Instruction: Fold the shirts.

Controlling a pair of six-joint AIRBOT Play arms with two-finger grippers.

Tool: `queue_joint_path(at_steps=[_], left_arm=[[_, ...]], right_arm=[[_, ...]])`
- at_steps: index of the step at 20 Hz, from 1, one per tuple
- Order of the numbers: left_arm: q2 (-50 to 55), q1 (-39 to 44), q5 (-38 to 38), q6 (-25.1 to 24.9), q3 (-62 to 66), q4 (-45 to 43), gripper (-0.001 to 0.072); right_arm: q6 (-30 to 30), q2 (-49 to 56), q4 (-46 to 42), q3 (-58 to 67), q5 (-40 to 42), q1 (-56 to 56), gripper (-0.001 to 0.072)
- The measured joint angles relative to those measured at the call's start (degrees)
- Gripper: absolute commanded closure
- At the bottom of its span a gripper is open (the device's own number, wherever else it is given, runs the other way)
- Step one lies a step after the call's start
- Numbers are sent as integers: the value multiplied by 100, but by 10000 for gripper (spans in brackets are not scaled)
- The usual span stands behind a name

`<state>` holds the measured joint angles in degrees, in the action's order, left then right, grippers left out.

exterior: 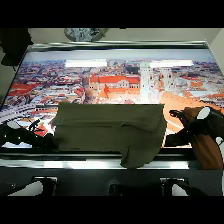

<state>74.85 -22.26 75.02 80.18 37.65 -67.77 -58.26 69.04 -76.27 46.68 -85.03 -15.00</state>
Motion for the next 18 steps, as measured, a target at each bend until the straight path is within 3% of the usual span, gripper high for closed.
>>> queue_joint_path(at_steps=[10, 11, 12, 13, 18], left_arm=[[0, 17, 31, -59, -116, 68, 682], [0, 17, 31, -61, -120, 68, 681], [-2, 17, 33, -66, -120, 66, 681], [-2, 17, 35, -66, -120, 68, 681], [-2, 35, 61, -127, -37, -9, 686]], right_arm=[[232, -898, 1810, -2262, 1147, -4, 167], [238, -927, 1978, -2380, 1257, -4, 266], [238, -935, 2131, -2507, 1427, -9, 420], [234, -940, 2184, -2605, 1585, -7, 648], [164, -951, 2269, -2721, 1794, -2, 669]])
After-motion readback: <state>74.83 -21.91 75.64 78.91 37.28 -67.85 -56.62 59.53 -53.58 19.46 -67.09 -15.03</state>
